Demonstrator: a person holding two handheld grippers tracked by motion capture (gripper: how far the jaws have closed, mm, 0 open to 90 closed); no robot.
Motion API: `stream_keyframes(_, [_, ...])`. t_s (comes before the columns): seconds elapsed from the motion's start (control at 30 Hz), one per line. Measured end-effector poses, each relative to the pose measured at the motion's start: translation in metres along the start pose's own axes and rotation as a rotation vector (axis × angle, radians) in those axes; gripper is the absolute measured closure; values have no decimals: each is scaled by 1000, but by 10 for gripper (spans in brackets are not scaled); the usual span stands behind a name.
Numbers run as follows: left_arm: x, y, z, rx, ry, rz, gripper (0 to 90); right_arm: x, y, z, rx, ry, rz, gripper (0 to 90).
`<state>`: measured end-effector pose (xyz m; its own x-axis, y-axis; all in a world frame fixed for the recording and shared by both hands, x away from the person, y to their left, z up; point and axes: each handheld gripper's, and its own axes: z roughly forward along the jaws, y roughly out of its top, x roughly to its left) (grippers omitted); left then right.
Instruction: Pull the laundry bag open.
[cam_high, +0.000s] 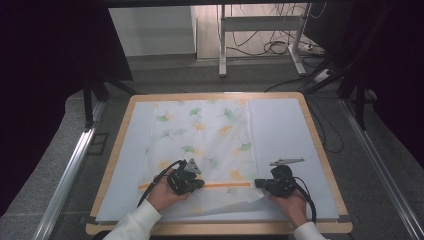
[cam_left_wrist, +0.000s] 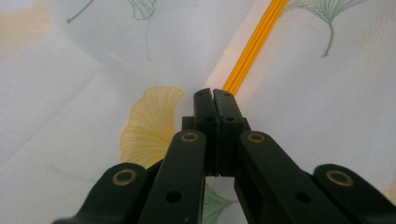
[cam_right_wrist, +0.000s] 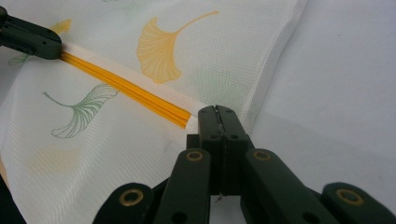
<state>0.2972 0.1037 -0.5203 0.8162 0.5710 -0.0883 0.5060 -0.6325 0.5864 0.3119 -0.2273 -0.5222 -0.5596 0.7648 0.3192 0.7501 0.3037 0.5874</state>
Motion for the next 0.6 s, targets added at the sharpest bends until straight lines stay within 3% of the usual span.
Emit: stream_keyframes(0.6, [9, -18, -13, 1, 16, -26, 900, 0, 0, 0, 0, 1, -2, 893])
